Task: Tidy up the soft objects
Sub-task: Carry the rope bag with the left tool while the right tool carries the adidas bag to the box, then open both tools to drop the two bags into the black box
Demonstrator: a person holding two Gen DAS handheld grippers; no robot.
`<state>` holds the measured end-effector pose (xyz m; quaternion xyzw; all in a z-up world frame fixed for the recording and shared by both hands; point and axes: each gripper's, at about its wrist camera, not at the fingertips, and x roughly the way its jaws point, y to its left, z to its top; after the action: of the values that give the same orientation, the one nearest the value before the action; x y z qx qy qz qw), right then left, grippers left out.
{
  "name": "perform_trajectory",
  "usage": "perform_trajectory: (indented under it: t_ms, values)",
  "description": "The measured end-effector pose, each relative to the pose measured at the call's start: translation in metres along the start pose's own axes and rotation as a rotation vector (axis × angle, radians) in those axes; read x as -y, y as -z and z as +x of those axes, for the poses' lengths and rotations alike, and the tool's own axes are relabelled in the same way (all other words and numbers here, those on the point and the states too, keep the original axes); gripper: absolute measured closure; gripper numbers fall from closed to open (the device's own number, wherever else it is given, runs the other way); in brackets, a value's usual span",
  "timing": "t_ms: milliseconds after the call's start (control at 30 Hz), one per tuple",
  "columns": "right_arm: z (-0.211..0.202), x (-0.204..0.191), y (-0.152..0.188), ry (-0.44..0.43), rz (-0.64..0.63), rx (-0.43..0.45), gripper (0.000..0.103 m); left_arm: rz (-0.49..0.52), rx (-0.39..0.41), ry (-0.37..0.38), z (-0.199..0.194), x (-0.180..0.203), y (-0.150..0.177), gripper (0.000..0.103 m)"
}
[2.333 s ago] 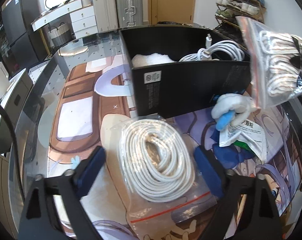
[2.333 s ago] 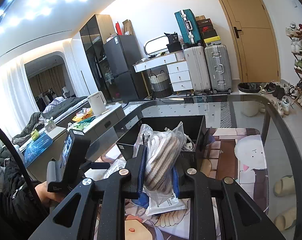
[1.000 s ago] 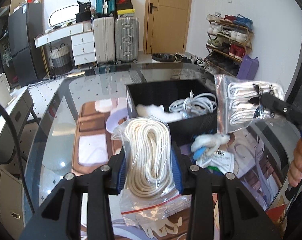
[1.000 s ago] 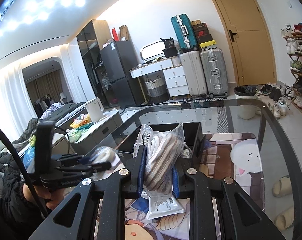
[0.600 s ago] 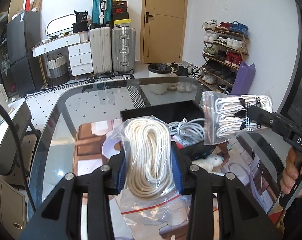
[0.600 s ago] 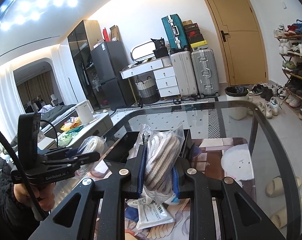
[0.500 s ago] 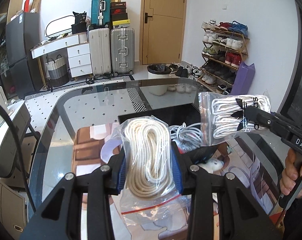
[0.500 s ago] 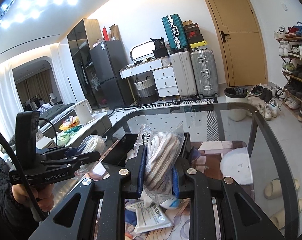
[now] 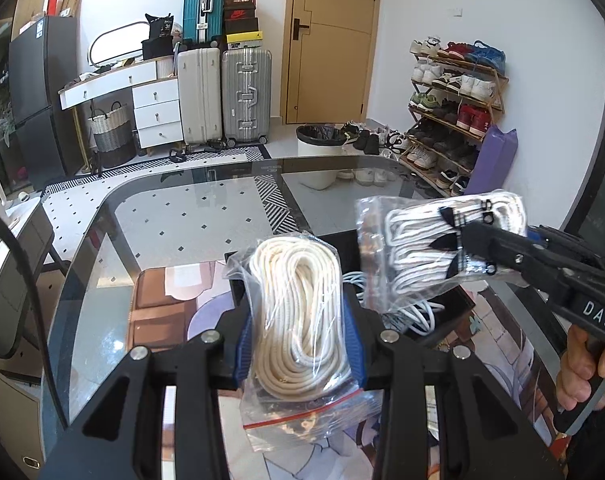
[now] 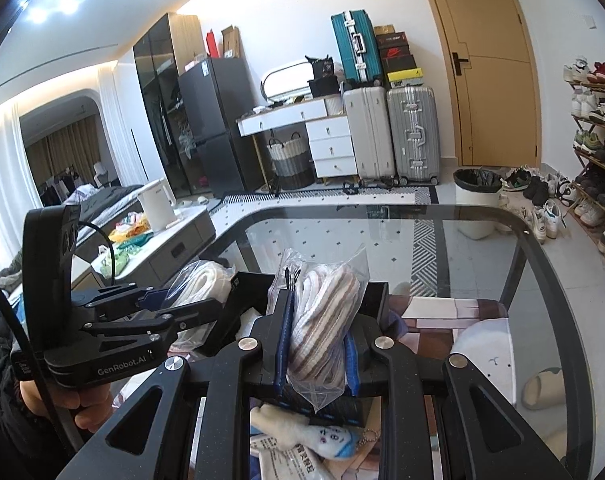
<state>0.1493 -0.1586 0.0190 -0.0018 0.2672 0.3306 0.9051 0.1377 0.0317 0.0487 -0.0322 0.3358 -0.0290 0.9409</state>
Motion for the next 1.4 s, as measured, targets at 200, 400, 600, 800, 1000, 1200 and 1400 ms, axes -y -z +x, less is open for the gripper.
perform_trajectory:
  t_ms: [200,400,600,800,1000,1200,1400]
  values:
    - [0.030,-0.007,-0.005,-0.009,-0.027,-0.067,0.081,0.016,-0.019,-0.008,0.016,0.003,-0.003,0.066]
    - [0.051,-0.015,-0.004,-0.007,-0.075,-0.124,0.081,0.020,-0.028,-0.006,0.025,0.003,-0.003,0.066]
    - [0.079,-0.013,-0.009,-0.010,-0.083,-0.200,0.081,0.031,-0.029,-0.007,0.030,0.004,-0.002,0.066]
    - [0.092,-0.005,-0.007,-0.026,-0.063,-0.225,0.081,0.027,-0.050,-0.004,0.039,0.003,-0.001,0.066]
    - [0.101,0.006,-0.008,-0.044,-0.034,-0.254,0.081,0.030,-0.066,-0.014,0.046,0.003,0.003,0.066]
    - [0.118,0.011,-0.006,-0.062,-0.005,-0.282,0.081,0.083,-0.064,-0.051,0.050,0.010,0.003,0.066]
    - [0.119,0.013,-0.002,-0.065,-0.013,-0.261,0.074,0.091,-0.065,-0.064,0.048,0.010,0.004,0.062]
